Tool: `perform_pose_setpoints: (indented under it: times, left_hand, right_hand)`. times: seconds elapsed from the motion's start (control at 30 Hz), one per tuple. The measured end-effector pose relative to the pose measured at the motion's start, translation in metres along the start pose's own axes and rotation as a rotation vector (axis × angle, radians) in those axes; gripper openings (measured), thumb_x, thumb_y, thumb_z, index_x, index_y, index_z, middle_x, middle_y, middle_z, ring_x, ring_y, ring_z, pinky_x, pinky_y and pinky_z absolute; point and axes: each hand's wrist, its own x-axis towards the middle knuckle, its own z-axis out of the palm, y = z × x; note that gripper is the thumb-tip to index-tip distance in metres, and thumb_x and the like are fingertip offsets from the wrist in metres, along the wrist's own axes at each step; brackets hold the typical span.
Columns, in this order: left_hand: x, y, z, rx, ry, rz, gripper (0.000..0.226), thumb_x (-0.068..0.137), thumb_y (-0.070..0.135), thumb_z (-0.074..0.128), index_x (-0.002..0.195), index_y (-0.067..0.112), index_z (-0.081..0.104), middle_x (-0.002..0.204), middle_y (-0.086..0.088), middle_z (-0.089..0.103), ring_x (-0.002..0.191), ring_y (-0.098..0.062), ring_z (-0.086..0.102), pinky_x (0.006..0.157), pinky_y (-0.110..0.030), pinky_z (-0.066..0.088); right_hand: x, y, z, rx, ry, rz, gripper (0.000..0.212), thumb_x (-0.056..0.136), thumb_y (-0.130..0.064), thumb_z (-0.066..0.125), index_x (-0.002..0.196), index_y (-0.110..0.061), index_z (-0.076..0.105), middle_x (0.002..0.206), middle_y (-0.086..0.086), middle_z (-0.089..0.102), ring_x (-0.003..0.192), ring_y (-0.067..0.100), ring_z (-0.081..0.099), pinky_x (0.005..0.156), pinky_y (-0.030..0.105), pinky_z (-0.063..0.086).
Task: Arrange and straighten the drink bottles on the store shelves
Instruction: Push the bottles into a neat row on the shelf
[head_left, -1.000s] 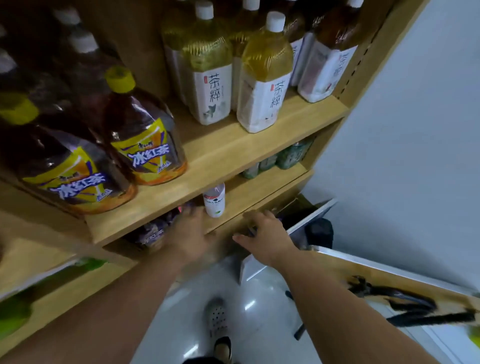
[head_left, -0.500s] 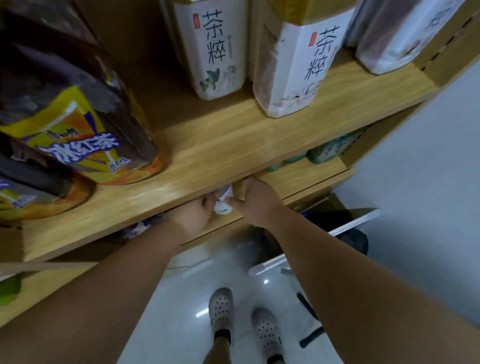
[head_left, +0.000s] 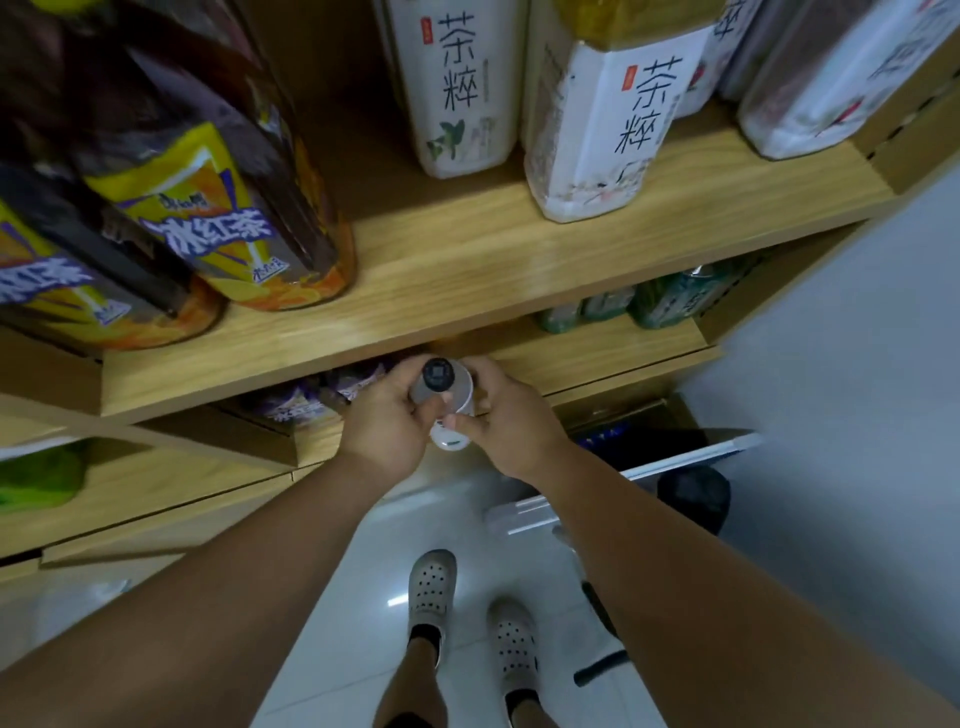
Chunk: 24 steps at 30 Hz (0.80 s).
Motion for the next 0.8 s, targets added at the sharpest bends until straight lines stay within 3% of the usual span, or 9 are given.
perform_pose_setpoints:
  times: [0.07, 0.17, 0.23, 0.37, 0.47, 0.6, 0.7, 0.8]
  left_hand:
    - [-0.018, 0.006, -0.005, 0.060, 0.003, 0.040, 0.032, 0.096, 0.018, 0.068, 0.126, 0.025, 0.065, 0.102, 0.008, 0.068, 0.098, -0.014, 0.064, 0.075, -0.016, 0.043]
    - [-0.052, 0.016, -0.016, 0.047, 0.027, 0.064, 0.029, 0.095, 0.019, 0.070, 0.122, 0.025, 0.064, 0.105, 0.006, 0.071, 0.095, -0.018, 0.067, 0.080, -0.030, 0.051]
    - [-0.077, 0.021, -0.023, -0.016, 0.039, 0.058, 0.027, 0.094, 0.018, 0.070, 0.120, 0.026, 0.065, 0.108, 0.004, 0.072, 0.096, -0.017, 0.068, 0.087, -0.039, 0.056]
    - [-0.129, 0.031, -0.043, -0.163, 0.074, 0.029, 0.028, 0.094, 0.018, 0.071, 0.121, 0.026, 0.065, 0.112, 0.002, 0.072, 0.102, -0.010, 0.068, 0.092, -0.041, 0.056]
    - [-0.162, 0.038, -0.069, -0.210, 0.107, 0.040, 0.027, 0.092, 0.017, 0.071, 0.112, 0.033, 0.066, 0.108, 0.001, 0.073, 0.097, -0.011, 0.070, 0.082, -0.031, 0.055]
    - [-0.199, 0.042, -0.113, -0.274, 0.169, 0.029, 0.031, 0.094, 0.005, 0.068, 0.106, 0.034, 0.066, 0.094, 0.016, 0.075, 0.078, 0.005, 0.064, 0.068, -0.012, 0.046]
    - [-0.223, 0.036, -0.146, -0.295, 0.266, 0.024, 0.032, 0.094, 0.005, 0.069, 0.103, 0.035, 0.068, 0.091, 0.022, 0.074, 0.075, 0.007, 0.063, 0.065, -0.009, 0.045]
    - [-0.245, 0.022, -0.180, -0.313, 0.336, 0.034, 0.037, 0.094, 0.005, 0.069, 0.100, 0.042, 0.069, 0.094, 0.015, 0.074, 0.079, -0.002, 0.067, 0.069, -0.015, 0.048]
  right_hand:
    - [-0.021, -0.007, 0.000, 0.047, -0.001, -0.010, 0.054, 0.084, -0.045, 0.073, 0.130, -0.047, 0.045, 0.121, -0.011, 0.070, 0.108, 0.017, 0.068, 0.092, 0.045, 0.056]
    - [-0.055, -0.019, 0.002, 0.118, 0.019, -0.052, 0.059, 0.076, -0.060, 0.066, 0.130, -0.048, 0.047, 0.118, -0.013, 0.071, 0.106, 0.013, 0.070, 0.089, 0.046, 0.058]
    - [-0.079, -0.028, 0.004, 0.152, 0.033, -0.085, 0.059, 0.077, -0.056, 0.067, 0.132, -0.048, 0.049, 0.118, -0.012, 0.071, 0.106, 0.012, 0.069, 0.088, 0.046, 0.058]
    - [-0.118, -0.049, 0.009, 0.184, 0.019, -0.149, 0.060, 0.085, -0.039, 0.076, 0.137, -0.049, 0.049, 0.128, -0.011, 0.066, 0.115, 0.011, 0.065, 0.096, 0.046, 0.056]
    - [-0.136, -0.070, 0.011, 0.150, -0.020, -0.210, 0.063, 0.082, -0.041, 0.076, 0.137, -0.053, 0.048, 0.130, -0.014, 0.063, 0.117, 0.012, 0.063, 0.095, 0.048, 0.056]
    - [-0.147, -0.110, 0.020, 0.145, -0.105, -0.305, 0.064, 0.081, -0.040, 0.078, 0.136, -0.051, 0.048, 0.131, -0.020, 0.063, 0.120, 0.009, 0.061, 0.098, 0.048, 0.054]
    - [-0.147, -0.147, 0.038, 0.107, -0.166, -0.377, 0.065, 0.083, -0.034, 0.081, 0.136, -0.051, 0.048, 0.131, -0.023, 0.062, 0.121, 0.005, 0.059, 0.100, 0.044, 0.053]
    - [-0.143, -0.181, 0.064, 0.072, -0.206, -0.437, 0.068, 0.080, -0.027, 0.084, 0.134, -0.051, 0.050, 0.127, -0.025, 0.063, 0.118, -0.002, 0.059, 0.099, 0.029, 0.052]
